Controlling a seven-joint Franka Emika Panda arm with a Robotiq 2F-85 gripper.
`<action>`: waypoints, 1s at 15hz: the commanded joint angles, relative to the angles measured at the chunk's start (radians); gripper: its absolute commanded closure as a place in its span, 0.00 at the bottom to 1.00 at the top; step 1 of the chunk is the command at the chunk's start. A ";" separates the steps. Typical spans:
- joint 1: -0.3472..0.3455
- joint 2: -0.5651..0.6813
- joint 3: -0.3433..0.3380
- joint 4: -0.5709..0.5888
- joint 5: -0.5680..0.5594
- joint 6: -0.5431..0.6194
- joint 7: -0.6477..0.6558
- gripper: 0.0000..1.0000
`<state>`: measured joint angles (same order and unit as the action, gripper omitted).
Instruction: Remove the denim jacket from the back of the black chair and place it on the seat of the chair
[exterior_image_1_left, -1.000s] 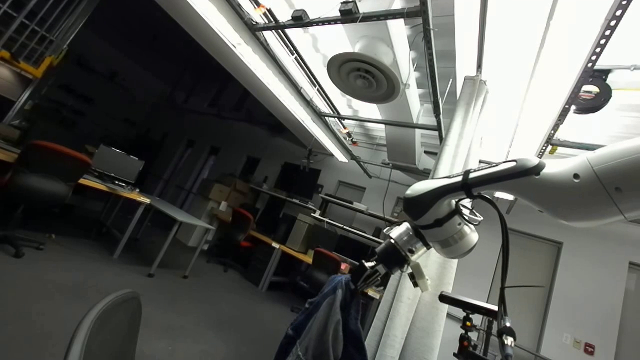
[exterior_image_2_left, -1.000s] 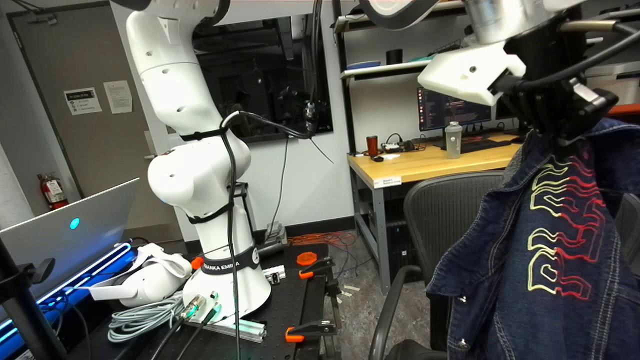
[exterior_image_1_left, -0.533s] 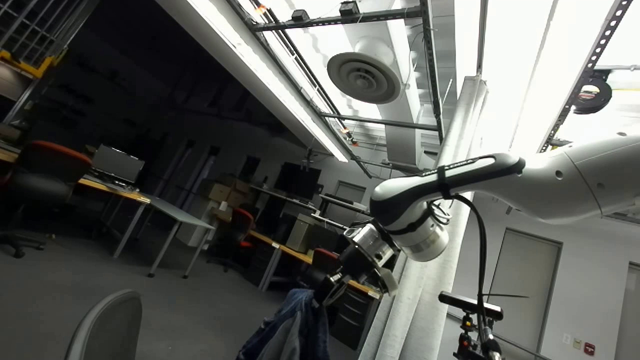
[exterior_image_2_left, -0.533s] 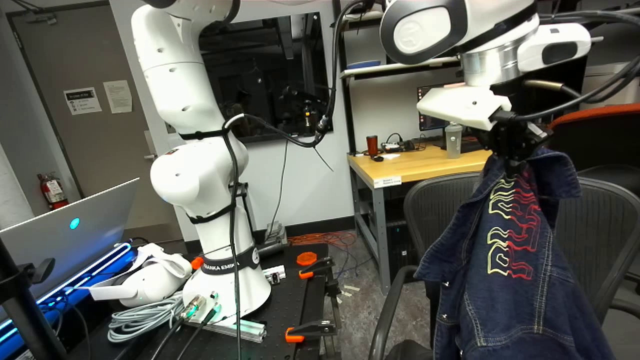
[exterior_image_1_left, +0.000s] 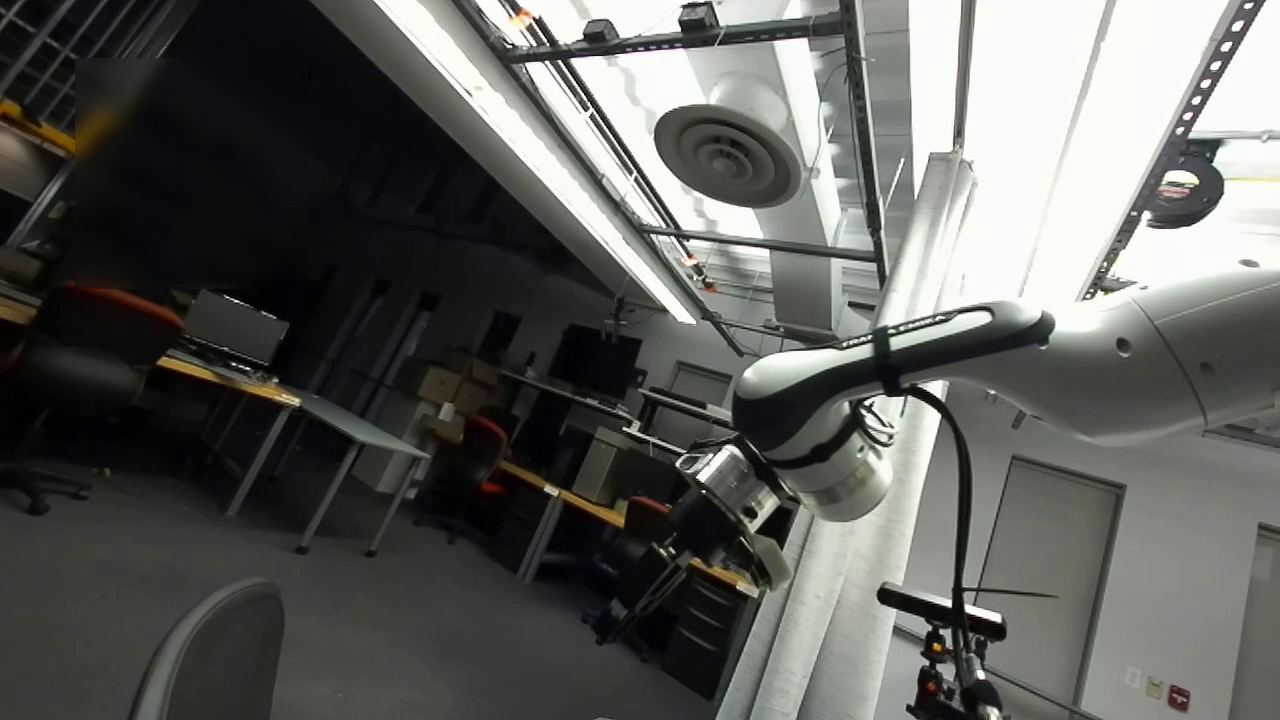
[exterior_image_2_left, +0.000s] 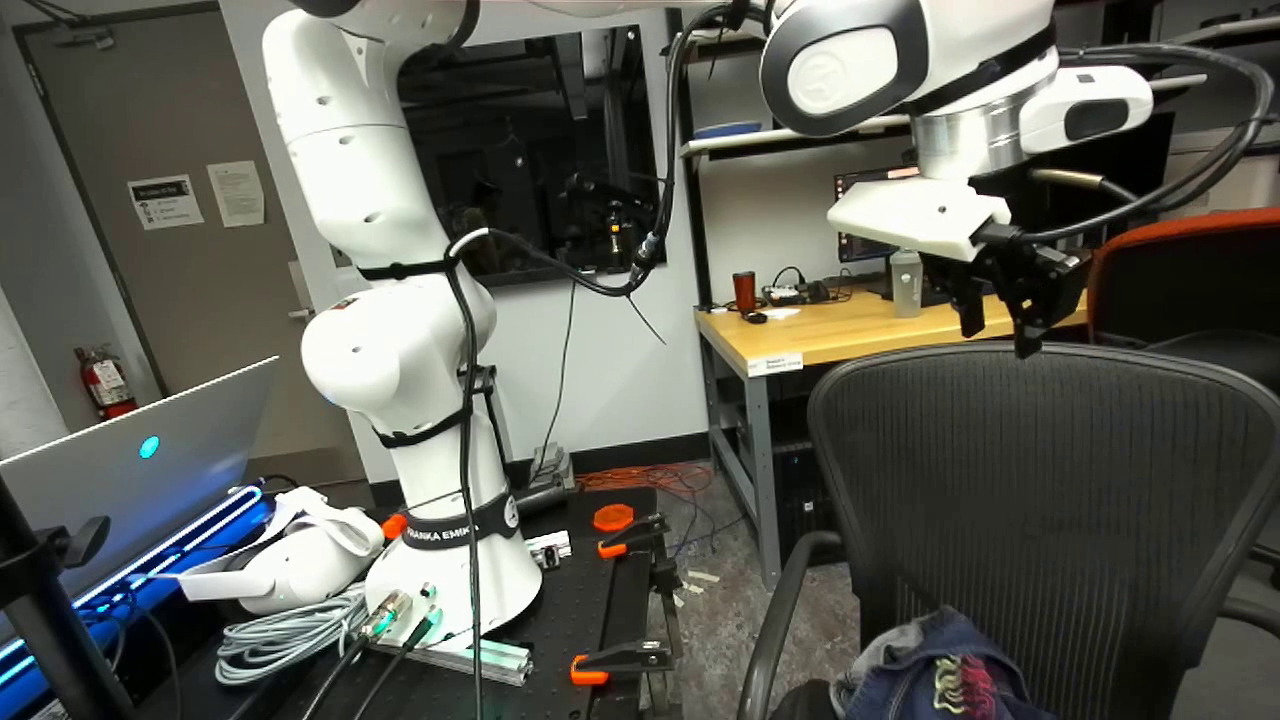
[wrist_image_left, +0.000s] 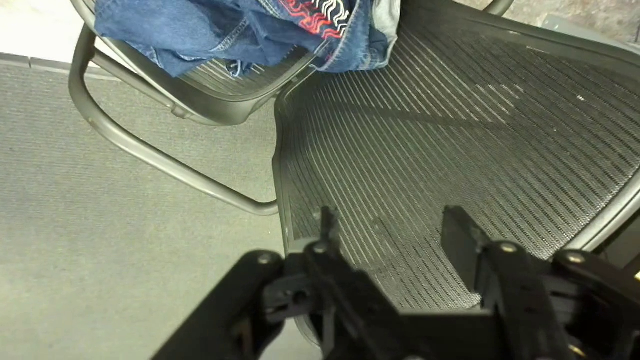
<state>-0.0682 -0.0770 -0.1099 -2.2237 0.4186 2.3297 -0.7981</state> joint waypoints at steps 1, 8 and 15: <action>0.009 -0.037 0.005 -0.010 -0.027 -0.025 0.016 0.13; 0.020 -0.065 0.012 -0.019 -0.054 -0.033 0.010 0.00; 0.027 -0.043 0.011 -0.007 -0.040 -0.019 0.003 0.00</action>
<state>-0.0505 -0.1191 -0.0903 -2.2326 0.3817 2.3129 -0.7982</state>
